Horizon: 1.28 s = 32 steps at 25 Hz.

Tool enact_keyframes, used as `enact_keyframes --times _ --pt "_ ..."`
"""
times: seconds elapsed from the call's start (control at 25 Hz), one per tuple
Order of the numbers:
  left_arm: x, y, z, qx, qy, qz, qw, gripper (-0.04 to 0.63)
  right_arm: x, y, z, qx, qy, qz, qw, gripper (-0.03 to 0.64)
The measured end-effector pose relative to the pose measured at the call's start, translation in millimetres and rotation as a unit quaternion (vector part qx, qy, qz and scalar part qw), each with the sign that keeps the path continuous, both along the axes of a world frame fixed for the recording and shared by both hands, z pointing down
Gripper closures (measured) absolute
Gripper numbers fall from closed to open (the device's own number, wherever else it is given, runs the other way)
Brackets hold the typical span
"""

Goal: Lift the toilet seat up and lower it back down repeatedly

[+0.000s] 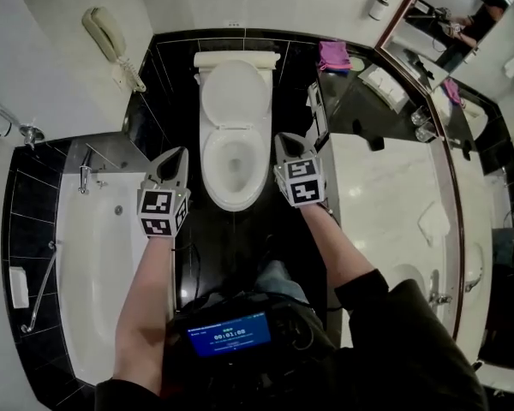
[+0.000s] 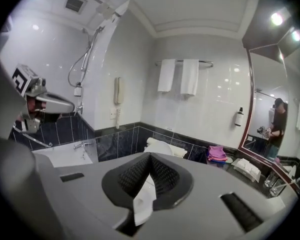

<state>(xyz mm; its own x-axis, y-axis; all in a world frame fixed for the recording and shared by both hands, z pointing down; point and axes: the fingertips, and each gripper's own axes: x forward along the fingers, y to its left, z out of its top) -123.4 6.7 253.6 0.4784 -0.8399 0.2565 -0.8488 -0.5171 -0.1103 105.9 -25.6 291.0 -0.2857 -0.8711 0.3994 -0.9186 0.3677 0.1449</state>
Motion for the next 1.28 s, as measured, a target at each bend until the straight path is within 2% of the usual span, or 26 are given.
enact_keyframes --times 0.24,0.56,0.88,1.28 --pt "15.1 1.7 1.2 0.002 0.004 0.005 1.0000 0.594 25.7 -2.4 -16.7 0.005 -0.030 0.017 0.999 0.598" --pt "22.4 12.5 4.5 -0.002 0.006 0.002 1.0000 0.594 48.5 17.9 6.1 -0.021 -0.041 0.026 0.999 0.601" --pt "8.9 17.4 8.8 -0.007 0.002 -0.009 0.9999 0.594 42.9 24.7 23.0 -0.033 -0.047 0.017 0.998 0.601" --pt "10.2 7.3 14.8 -0.010 0.004 -0.014 0.9998 0.594 43.3 11.6 23.5 -0.036 -0.050 0.008 0.998 0.601"
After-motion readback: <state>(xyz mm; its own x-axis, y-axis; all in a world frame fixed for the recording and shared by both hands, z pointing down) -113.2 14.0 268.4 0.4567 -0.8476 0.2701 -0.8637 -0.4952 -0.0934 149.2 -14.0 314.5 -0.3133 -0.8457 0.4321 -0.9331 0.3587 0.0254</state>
